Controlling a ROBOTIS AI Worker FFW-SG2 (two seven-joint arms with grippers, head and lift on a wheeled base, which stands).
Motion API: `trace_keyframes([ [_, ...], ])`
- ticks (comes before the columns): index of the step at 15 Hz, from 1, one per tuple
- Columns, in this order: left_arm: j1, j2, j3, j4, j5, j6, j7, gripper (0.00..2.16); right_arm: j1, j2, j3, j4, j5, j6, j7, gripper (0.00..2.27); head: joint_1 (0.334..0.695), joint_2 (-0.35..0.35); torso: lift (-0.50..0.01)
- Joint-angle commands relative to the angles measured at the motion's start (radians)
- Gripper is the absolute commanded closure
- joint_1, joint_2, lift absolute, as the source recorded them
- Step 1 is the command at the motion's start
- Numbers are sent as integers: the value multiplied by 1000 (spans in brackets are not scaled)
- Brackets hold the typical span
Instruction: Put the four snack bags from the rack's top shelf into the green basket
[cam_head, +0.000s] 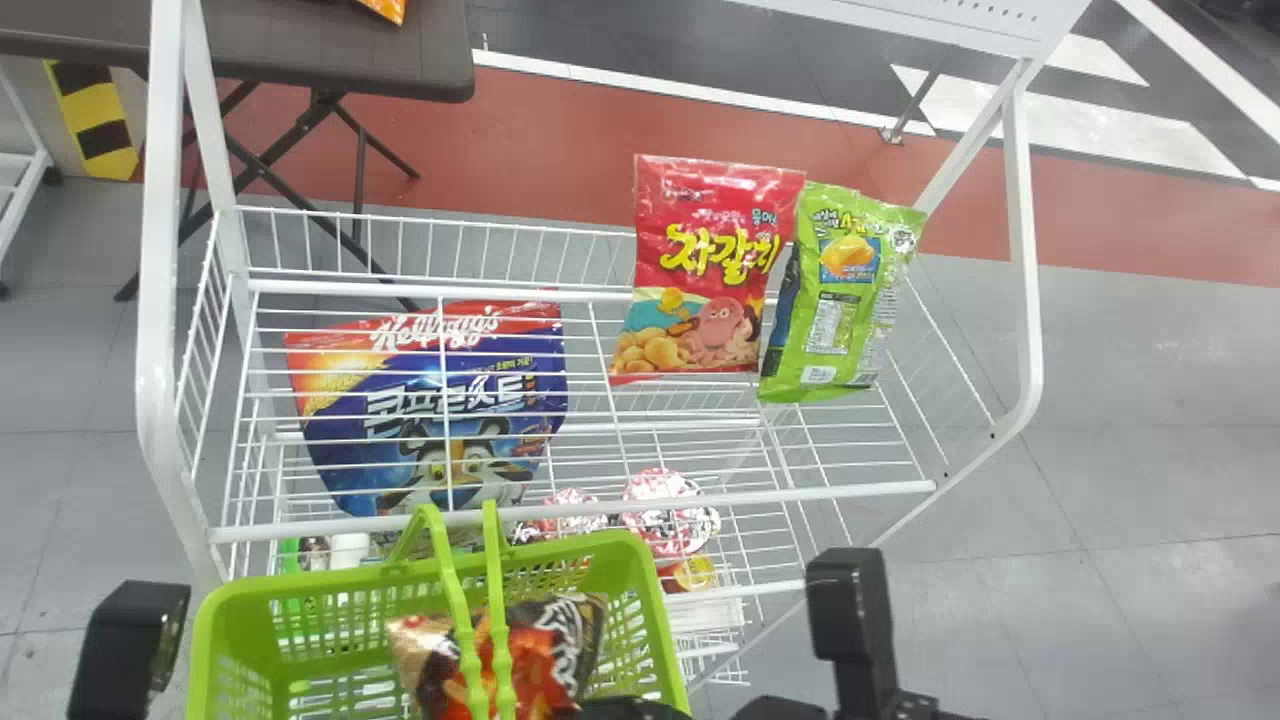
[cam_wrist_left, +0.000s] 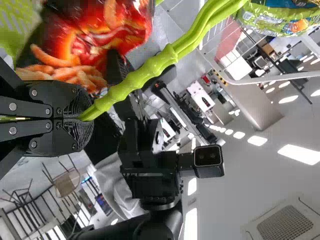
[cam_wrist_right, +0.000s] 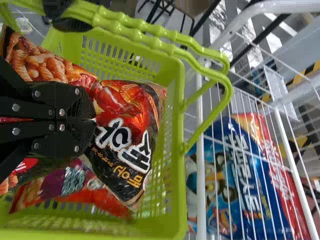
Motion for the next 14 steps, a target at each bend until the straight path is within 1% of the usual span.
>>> trace_keyframes([
  [1,5,0,-8,-6,-2,3,-1,1659,-24,-3,92,60,43,-105,-24,2162,695,-350,0],
  [3,8,2,-9,-8,-2,3,-2,1659,-56,-6,161,107,84,-108,-40,2159,695,-350,0],
  [4,11,2,-6,-8,-4,0,-4,1659,-65,-6,183,126,98,-105,-41,2105,695,-350,0],
  [5,14,2,-3,-8,-2,0,-7,1659,-73,-7,190,142,98,-105,-40,1811,695,-350,0],
  [6,14,0,0,-6,-2,0,-9,1659,-82,-17,190,152,100,-105,-40,1295,695,-343,0],
  [7,13,0,0,-6,-2,-3,-9,1659,-85,-24,189,156,98,-108,-40,336,695,-330,0],
  [8,13,0,0,-5,-2,-3,-7,1659,-85,-29,180,156,95,-108,-38,-2,695,-325,0],
  [10,6,0,-5,-1,-2,-3,-6,1659,-79,-30,132,152,76,-133,-29,2,695,-332,0],
  [12,3,0,-8,0,-2,-3,-4,1659,-79,-29,83,158,50,-212,-31,49,695,-350,0],
  [13,2,0,-8,0,-2,0,-2,1659,-79,-27,54,170,15,-286,-41,53,695,-350,0],
  [14,2,0,-9,0,-2,0,-2,1659,-84,-23,42,185,7,-381,-75,63,695,-350,0],
])
